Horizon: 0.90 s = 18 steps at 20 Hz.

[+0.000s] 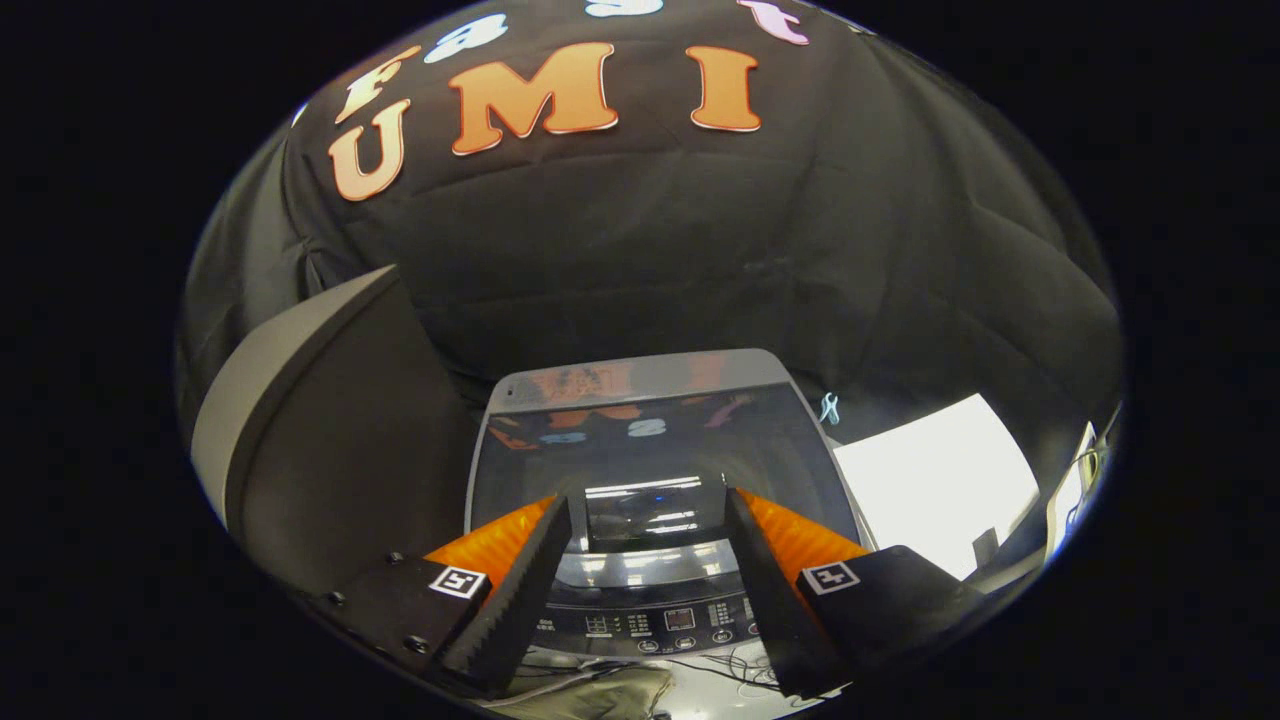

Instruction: Put the clothes into the washing machine and then close the washing machine lid.

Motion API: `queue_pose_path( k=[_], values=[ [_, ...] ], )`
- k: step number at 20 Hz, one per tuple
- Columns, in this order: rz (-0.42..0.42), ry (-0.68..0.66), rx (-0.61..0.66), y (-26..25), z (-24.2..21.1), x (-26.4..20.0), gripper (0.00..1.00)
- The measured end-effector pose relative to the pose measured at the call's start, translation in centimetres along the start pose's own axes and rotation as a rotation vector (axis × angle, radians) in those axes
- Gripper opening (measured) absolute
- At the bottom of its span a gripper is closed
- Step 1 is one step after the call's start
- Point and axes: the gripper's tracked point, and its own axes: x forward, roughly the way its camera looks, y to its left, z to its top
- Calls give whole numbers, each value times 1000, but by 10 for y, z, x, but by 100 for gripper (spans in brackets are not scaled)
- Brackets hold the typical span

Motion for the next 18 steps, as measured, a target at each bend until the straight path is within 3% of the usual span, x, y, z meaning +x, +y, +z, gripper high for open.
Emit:
queue_pose_path(
  k=[18],
  values=[
    [-4,-395,76,9,211,-145,100]
  ],
)
